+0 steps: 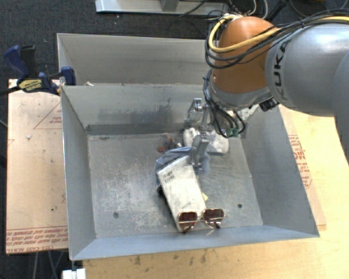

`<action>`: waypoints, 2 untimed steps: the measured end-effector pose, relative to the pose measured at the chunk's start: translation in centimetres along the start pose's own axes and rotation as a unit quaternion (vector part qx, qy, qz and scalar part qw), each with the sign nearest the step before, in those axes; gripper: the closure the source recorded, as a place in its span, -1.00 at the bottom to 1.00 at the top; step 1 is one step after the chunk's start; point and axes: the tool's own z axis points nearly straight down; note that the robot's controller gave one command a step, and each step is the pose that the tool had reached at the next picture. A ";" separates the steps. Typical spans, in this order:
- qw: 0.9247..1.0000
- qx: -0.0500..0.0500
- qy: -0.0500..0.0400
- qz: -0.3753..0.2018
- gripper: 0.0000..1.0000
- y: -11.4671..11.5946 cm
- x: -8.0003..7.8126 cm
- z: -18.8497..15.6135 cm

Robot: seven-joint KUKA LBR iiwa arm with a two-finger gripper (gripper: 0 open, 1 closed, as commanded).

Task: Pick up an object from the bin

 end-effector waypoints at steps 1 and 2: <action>1.000 0.000 0.000 0.000 1.00 0.0 0.0 0.0; 1.000 0.000 0.000 0.000 1.00 0.0 0.0 0.0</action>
Offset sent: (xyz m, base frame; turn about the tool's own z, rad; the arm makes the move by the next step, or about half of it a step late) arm 0.0000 0.0000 0.0000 0.0000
